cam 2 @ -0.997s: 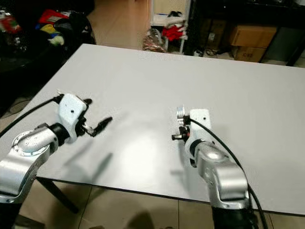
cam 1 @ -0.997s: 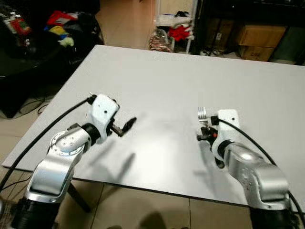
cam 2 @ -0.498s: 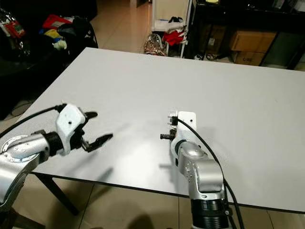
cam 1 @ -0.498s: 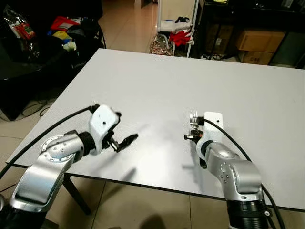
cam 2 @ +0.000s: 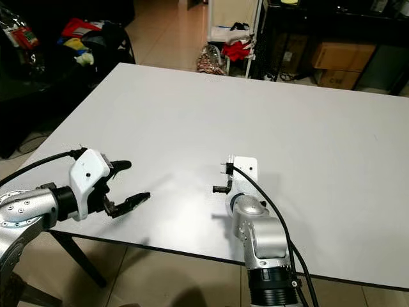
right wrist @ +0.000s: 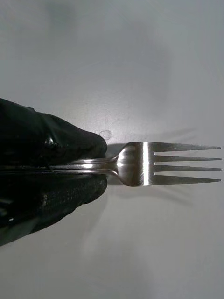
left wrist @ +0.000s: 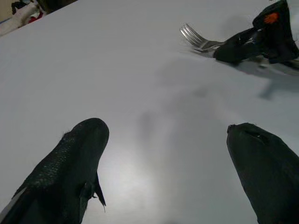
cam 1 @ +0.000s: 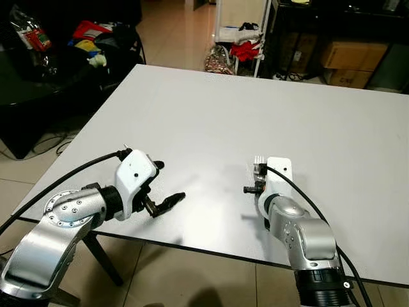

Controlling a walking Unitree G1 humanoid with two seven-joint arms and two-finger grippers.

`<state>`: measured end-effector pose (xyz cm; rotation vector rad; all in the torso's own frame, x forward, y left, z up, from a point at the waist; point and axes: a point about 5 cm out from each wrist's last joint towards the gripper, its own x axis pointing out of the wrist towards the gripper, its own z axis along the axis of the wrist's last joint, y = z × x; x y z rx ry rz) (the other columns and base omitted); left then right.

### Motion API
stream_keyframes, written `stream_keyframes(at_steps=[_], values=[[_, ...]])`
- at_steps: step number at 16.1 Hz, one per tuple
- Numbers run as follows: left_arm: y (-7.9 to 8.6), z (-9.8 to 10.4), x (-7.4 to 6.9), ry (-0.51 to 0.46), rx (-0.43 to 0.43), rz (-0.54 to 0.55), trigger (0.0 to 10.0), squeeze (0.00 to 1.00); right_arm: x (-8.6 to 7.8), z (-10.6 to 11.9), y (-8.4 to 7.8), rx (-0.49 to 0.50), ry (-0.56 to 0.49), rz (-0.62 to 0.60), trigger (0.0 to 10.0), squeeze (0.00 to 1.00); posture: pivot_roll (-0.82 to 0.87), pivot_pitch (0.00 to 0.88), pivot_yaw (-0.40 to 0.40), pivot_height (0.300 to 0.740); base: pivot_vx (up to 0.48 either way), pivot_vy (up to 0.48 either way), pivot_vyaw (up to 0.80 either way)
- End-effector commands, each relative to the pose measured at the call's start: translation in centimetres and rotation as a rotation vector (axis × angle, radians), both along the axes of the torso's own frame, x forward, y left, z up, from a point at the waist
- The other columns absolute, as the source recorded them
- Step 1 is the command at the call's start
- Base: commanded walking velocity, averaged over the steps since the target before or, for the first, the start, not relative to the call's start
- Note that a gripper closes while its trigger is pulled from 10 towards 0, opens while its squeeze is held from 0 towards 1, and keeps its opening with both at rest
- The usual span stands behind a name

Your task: Setting the table

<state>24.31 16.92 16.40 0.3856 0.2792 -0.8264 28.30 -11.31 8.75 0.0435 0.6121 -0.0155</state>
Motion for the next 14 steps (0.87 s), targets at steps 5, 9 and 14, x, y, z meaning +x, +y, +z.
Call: stream_keyframes(at_steps=[5, 9, 14], values=[[0.0, 0.5, -0.1, -0.005, 0.009, -0.016, 10.0, 0.0, -0.3, -1.1, 0.1, 0.03, 0.057, -0.023, 10.0, 1.0, 0.09, 0.0, -0.02, 0.74, 0.0, 0.0, 0.0], [0.2, 0.6, 0.1, -0.001, 0.016, -0.015, 10.0, 0.0, -0.1, -0.9, 0.2, 0.05, 0.046, -0.027, 10.0, 1.0, 0.08, 0.0, -0.017, 0.74, 0.0, 0.0, 0.0], [-0.1, 1.9, 1.0, -0.075, -0.051, 0.024, 10.0, 0.0, -0.4, 3.4, -1.7, 0.035, -0.105, -0.046, 10.0, 1.0, 0.06, 0.0, -0.018, 0.74, 0.0, 0.0, 0.0]])
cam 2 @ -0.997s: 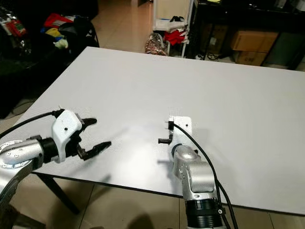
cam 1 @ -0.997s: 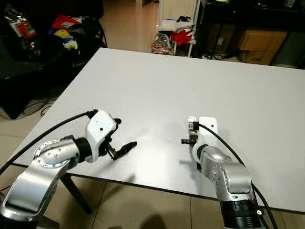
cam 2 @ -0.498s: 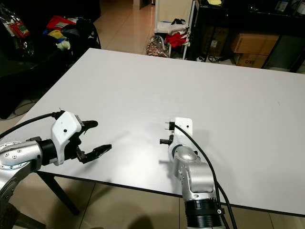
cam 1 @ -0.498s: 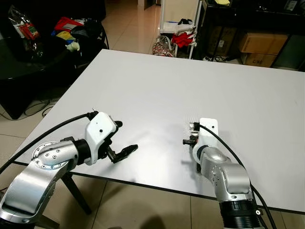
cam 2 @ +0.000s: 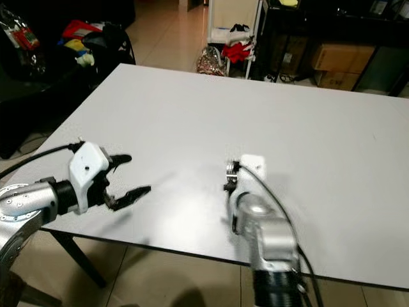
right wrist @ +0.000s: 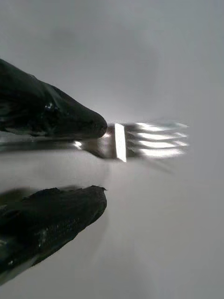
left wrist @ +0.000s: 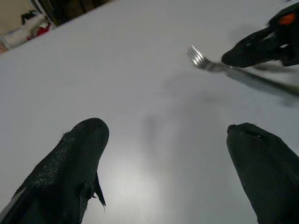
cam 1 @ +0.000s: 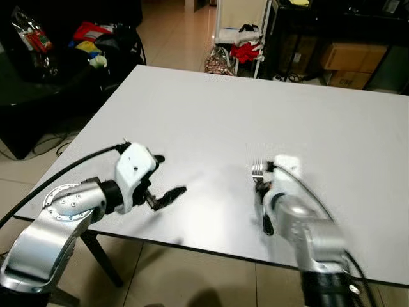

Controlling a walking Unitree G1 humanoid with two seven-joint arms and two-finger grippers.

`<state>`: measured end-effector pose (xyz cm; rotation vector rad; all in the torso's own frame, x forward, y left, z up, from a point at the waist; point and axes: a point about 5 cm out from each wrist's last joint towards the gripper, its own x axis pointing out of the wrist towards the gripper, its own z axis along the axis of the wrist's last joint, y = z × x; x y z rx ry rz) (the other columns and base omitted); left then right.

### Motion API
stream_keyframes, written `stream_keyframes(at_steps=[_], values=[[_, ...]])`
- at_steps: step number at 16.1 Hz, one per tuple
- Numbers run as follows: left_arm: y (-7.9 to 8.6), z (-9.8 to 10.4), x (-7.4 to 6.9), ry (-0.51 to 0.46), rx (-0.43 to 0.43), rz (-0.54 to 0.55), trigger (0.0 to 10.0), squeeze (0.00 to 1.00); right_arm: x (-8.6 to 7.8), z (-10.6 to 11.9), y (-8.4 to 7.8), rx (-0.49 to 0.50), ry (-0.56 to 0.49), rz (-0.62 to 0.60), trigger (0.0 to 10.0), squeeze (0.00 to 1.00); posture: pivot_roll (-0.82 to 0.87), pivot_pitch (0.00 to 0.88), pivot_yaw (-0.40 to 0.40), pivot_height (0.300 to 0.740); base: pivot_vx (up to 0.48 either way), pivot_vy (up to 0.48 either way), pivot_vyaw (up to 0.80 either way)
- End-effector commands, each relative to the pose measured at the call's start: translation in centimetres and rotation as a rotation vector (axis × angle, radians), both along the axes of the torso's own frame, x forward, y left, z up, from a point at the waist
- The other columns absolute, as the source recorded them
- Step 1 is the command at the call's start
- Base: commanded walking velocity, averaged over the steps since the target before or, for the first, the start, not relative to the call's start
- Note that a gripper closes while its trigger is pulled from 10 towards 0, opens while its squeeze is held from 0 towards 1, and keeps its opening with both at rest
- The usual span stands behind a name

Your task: Setting the table

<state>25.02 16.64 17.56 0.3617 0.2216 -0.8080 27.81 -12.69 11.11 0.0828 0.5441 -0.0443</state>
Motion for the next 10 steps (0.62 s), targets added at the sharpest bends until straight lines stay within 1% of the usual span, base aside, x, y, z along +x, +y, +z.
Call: stream_keyframes(at_steps=[1, 2, 3, 4, 5, 6, 7, 8, 9, 10], values=[[0.2, 0.9, 0.4, -0.036, -0.018, 0.014, 10.0, 0.0, 0.0, 1.6, -0.5, 0.01, -0.061, -0.01, 10.0, 1.0, 0.05, 0.0, -0.015, 0.74, 0.0, 0.0, 0.0], [0.1, 1.4, 1.0, -0.074, -0.057, 0.062, 10.0, 0.0, -0.7, 3.6, -1.3, 0.016, -0.152, -0.012, 10.0, 1.0, 0.04, 0.0, -0.008, 0.74, 0.0, 0.0, 0.0], [0.1, 1.6, 1.4, -0.101, -0.077, 0.107, 10.0, 0.0, -1.1, 4.3, -1.6, 0.014, -0.187, -0.008, 10.0, 1.0, 0.02, 0.0, 0.002, 0.74, 0.0, 0.0, 0.0], [0.1, 1.9, 1.9, -0.146, -0.113, 0.183, 10.0, 0.0, -1.8, 5.2, -2.1, 0.015, -0.241, -0.001, 10.0, 1.0, 0.02, 0.0, 0.005, 0.74, 0.0, 0.0, 0.0], [0.3, 1.8, 2.2, -0.183, -0.15, 0.304, 10.0, 0.0, -2.8, 6.3, -2.9, -0.024, -0.331, 0.013, 10.0, 1.0, 0.0, 0.0, 0.007, 0.74, 0.0, 0.0, 0.0], [0.4, 1.7, 2.2, -0.198, -0.17, 0.358, 10.0, 0.0, -3.4, 6.6, -3.4, -0.037, -0.364, 0.008, 10.0, 1.0, 0.0, 0.0, 0.007, 0.74, 0.0, 0.0, 0.0], [0.5, 1.7, 2.1, -0.215, -0.164, 0.372, 10.0, 0.0, -3.7, 6.9, -3.6, -0.048, -0.405, 0.018, 10.0, 1.0, 0.0, 0.0, 0.006, 0.74, 0.0, 0.0, 0.0], [0.4, 1.5, 1.9, -0.226, -0.166, 0.396, 10.0, 0.0, -4.2, 7.2, -4.2, -0.089, -0.456, 0.004, 10.0, 1.0, -0.01, 0.0, 0.009, 0.74, 0.0, 0.0, 0.0], [0.3, 1.3, 1.6, -0.225, -0.174, 0.43, 10.0, 0.0, -4.6, 7.3, -4.8, -0.096, -0.475, -0.031, 10.0, 1.0, -0.01, 0.0, 0.012, 0.74, 0.0, 0.0, 0.0], [0.2, 1.0, 1.6, -0.219, -0.177, 0.451, 10.0, 0.0, -4.8, 7.4, -5.1, -0.075, -0.475, -0.048, 10.0, 1.0, -0.02, 0.0, 0.012, 0.74, 0.0, -0.311, 0.0]])
